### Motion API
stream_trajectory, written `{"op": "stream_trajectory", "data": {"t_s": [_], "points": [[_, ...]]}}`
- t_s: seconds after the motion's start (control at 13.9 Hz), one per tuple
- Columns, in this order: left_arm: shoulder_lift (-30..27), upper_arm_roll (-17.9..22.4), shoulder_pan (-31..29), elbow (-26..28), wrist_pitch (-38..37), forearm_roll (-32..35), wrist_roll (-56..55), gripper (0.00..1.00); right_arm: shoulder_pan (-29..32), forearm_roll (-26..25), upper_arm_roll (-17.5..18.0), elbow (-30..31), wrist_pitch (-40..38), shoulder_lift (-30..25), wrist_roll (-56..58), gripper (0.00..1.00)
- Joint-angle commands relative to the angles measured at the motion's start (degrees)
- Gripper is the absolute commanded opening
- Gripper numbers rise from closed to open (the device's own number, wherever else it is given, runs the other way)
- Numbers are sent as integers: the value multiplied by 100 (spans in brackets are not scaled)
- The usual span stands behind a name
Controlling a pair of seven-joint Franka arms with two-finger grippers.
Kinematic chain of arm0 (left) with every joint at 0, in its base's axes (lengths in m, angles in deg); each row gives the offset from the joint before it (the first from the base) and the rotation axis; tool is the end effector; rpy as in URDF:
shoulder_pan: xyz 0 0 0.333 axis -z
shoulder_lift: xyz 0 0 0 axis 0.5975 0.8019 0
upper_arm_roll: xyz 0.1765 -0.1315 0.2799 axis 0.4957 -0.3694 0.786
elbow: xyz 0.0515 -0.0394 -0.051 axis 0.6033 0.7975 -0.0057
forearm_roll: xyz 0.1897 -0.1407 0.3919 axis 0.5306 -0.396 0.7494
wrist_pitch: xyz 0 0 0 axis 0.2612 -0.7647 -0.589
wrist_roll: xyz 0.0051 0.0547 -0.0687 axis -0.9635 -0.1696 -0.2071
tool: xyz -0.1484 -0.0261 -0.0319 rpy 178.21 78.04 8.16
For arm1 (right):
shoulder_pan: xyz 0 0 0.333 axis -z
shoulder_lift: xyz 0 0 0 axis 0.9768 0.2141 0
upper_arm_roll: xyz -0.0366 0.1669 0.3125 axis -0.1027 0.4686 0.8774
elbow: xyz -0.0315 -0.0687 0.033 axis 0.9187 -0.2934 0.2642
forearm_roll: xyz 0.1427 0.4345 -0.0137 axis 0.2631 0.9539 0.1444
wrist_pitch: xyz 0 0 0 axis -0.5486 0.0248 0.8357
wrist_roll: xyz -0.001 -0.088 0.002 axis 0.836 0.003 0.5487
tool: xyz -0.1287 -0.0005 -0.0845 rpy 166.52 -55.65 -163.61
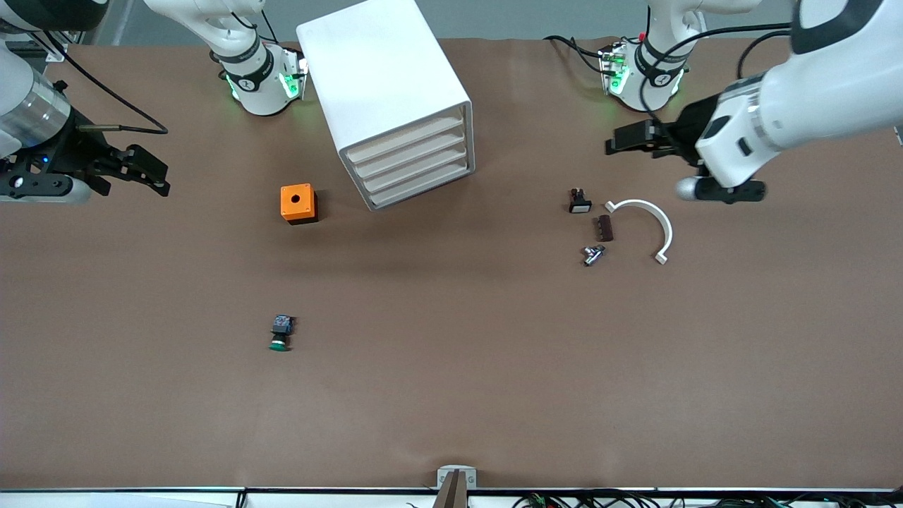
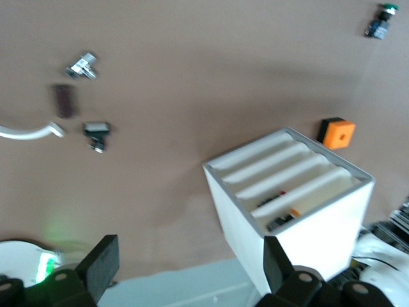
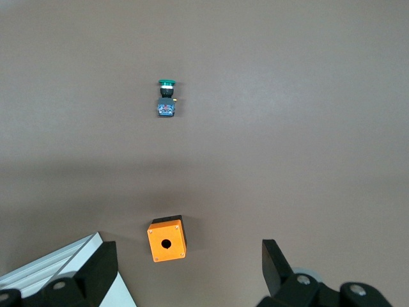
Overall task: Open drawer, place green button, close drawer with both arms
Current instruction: 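Reach the left gripper toward the white cabinet's drawer front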
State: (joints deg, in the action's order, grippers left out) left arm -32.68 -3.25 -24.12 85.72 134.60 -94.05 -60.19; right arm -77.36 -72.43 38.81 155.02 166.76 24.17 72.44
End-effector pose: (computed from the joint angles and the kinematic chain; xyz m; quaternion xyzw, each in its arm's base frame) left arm 0.5755 -0.2551 0.5802 0.9562 0.0442 -0.1930 0.2156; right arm 0.5959 0.0567 0.5950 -0.9998 0.0169 -0.0055 0.0028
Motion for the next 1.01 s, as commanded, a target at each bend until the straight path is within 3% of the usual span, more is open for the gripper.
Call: {"op": "stream_trajectory", "data": {"t_s": [0.0,0.22,0.36,0.72,0.93], "points": [[336,0,254,-93,145,-756,-443,99,33,-60,23,116,49,-140,73,100],[846,-17,307,-111,427,-2100,-1313,99,33,-42,24,116,58,-140,65,100],[1031,-17,377,-119,480,-2639,-1700,99,33,-25,24,116,41,-140,65,100],[1602,-17,1070,-137,989,-2676,-3035,99,33,-7,15,107,6,-140,65,100],[2331,-9,1405,-636,1069,-2641,-4028,99,42,-7,15,72,-12,-140,21,100]]}}
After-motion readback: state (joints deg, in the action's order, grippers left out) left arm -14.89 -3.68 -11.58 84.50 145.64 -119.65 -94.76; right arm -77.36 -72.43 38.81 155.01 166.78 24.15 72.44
